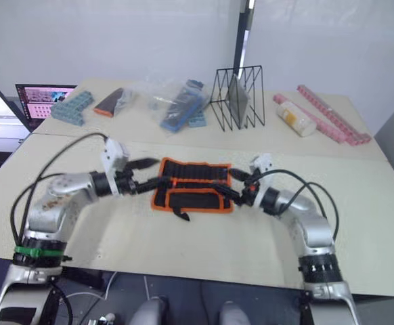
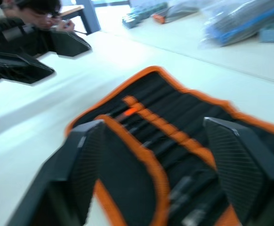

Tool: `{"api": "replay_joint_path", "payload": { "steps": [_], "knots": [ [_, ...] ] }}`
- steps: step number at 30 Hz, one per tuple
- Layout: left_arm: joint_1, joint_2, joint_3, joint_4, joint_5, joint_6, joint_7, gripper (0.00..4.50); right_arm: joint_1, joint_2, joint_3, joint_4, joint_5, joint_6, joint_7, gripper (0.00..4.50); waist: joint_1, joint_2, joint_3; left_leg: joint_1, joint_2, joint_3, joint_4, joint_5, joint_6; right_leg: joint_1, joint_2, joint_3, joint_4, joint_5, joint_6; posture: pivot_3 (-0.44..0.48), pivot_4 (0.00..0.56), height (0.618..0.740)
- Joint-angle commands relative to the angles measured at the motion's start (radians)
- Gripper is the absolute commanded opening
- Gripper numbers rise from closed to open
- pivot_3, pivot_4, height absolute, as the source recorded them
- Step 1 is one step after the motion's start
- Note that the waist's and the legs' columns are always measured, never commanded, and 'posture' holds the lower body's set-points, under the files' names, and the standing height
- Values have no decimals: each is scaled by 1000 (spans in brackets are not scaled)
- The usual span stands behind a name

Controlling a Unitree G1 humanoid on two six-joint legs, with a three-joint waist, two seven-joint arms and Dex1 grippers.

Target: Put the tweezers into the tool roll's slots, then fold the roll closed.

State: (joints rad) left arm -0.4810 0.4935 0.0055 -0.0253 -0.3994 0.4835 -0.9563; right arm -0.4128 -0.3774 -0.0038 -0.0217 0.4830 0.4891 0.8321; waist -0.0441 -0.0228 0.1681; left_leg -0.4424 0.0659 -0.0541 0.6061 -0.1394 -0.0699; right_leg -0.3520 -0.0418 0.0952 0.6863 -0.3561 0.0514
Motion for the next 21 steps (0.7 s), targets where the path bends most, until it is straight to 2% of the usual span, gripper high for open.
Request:
{"api": "replay_joint_path", "payload": {
  "steps": [1, 7, 8, 17, 21],
  "knots": [
    [19, -39, -27, -48, -11, 46, 59, 2024, 24, 36, 54, -76, -21, -11, -34, 2262, 1, 0, 0, 0, 0, 0, 0, 0, 0, 0, 0, 0, 0, 0, 0, 0, 150, 734],
    [-4, -129, -55, 91, 26, 17, 117, 24, 56, 84, 126, -36, -103, -75, -79, 186, 4, 0, 0, 0, -1, 0, 1, 0, 0, 0, 0, 0, -1, 0, 0, 0, 150, 734],
    [-10, -133, -68, 113, 44, -1, 119, 0, 53, 90, 133, -14, -128, -101, -91, 16, 3, 0, 0, 0, -1, 0, 1, 0, 0, 0, 0, 0, -1, 0, 0, 0, 150, 734],
    [-36, -185, -121, 264, 133, -97, 150, 0, 6, 146, 171, 152, -257, -234, -147, 16, 3, 0, 0, 0, 0, 0, 0, 0, 0, 0, 0, 0, -1, 0, 0, 0, 150, 734],
    [-47, -195, -107, 331, 144, -132, 159, 0, -3, 158, 153, 227, -295, -283, -194, 16, 4, 0, 0, 0, -1, 0, 0, 0, 0, 0, 0, 0, -1, 0, 0, 0, 150, 734]
  ]
}}
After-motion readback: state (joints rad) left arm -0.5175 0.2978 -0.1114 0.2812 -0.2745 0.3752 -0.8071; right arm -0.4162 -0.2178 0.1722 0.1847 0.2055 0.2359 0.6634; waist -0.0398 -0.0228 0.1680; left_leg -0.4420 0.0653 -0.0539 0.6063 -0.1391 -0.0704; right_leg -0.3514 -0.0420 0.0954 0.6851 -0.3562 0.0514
